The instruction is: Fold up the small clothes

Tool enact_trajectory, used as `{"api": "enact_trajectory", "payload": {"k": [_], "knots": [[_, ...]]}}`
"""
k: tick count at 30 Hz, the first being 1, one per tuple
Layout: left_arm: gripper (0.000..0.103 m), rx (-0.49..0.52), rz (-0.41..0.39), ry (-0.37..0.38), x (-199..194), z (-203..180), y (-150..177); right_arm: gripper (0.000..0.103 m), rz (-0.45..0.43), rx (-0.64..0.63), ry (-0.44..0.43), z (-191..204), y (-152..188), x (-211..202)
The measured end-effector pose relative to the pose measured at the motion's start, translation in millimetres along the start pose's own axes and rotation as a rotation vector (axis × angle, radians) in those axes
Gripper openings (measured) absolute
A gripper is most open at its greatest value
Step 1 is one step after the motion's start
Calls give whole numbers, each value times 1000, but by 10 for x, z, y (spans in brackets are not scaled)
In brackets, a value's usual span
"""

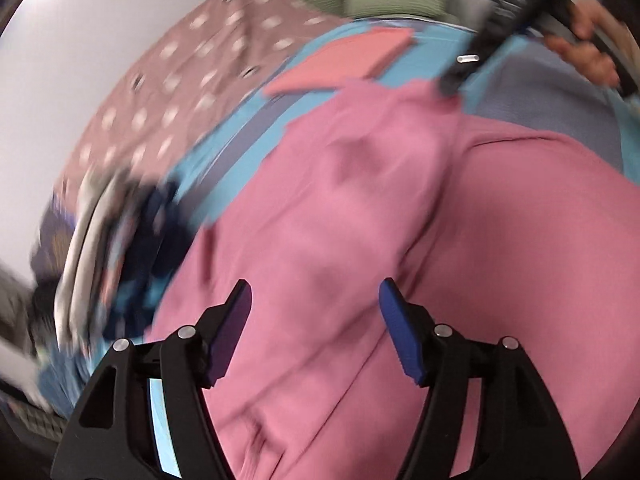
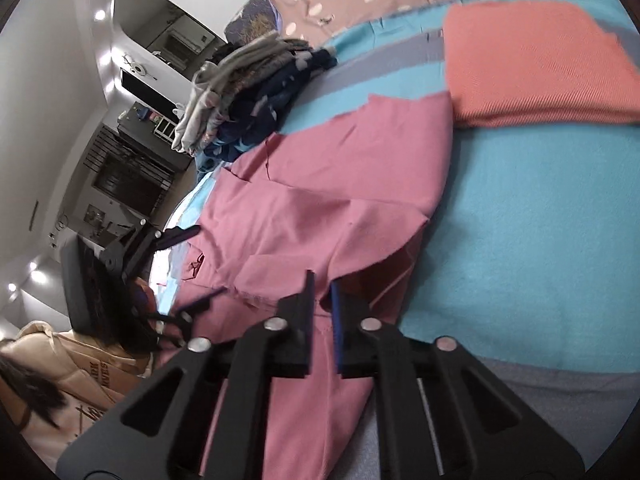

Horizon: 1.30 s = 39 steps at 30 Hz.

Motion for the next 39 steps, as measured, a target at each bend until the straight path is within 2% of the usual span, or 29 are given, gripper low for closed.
{"api": "enact_trajectory", "payload": {"k": [2,5,6,7,9,11,13,15,16,18,19,20,22,23,24,25,27,29,30,31,34,36,39], "knots": [[75,-103,54,-37,-11,317,232,4,-20,11,35,-35,24,-120],[75,-229,132,-101,-4,711,572,4,-4,22,145,-110,61,-184],[75,-283,157,-113,-19,837,684,4,-12,16,192,-93,57,-211],[75,-331,172,-112,-47,922,762,4,-46,-2,202,-17,31,-252],[75,-506,194,-33,-120,1125,961,8,-115,-54,182,154,-18,-286],[75,-684,208,93,-171,1246,1139,21,-152,-140,141,384,-92,-130],[75,-789,223,162,-224,1255,1287,40,-117,-187,152,474,-133,139],[75,-843,238,165,-326,1206,1432,46,-63,-230,206,509,-145,501],[75,-858,238,164,-387,1181,1502,46,-36,-235,235,493,-130,666],[75,-888,245,168,-548,1120,1660,47,77,-225,317,356,-31,962],[75,-898,256,168,-606,1094,1750,46,98,-237,360,313,15,1062],[75,-908,271,166,-663,1065,1855,46,76,-272,381,351,45,1065],[75,-934,300,171,-849,960,2086,46,72,-239,437,483,89,954],[75,-944,307,181,-914,945,2173,47,25,-237,421,659,156,796],[76,-961,311,199,-1030,883,2291,54,-7,-258,400,795,236,668],[76,-977,311,218,-1116,830,2391,69,-36,-284,394,944,331,549],[77,-997,306,256,-1286,700,2580,80,-93,-347,379,1279,669,199],[77,-999,296,293,-1419,552,2742,81,-97,-366,298,1495,1070,-56],[77,-990,289,308,-1480,460,2814,81,-73,-365,220,1574,1363,-179],[77,-982,283,316,-1517,392,2863,82,-55,-376,182,1625,1642,-287],[77,-981,257,353,-1646,160,3000,83,-36,-402,195,1627,2526,-588],[77,-978,234,396,-1726,32,3054,83,-32,-342,143,1528,3012,-755],[77,-935,211,387,-1831,-80,3083,83,-44,-249,130,1298,3494,-877]]}}
Point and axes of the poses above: each gripper's, at about its wrist camera, not at the fingertips, and x roughly the way its jaws point, z to its left, y to its underside, the point moved 3 cm from there along x, roughly the way its jaws point, and after that the axes turned 12 degrees about -y, right-handed, at the moved point
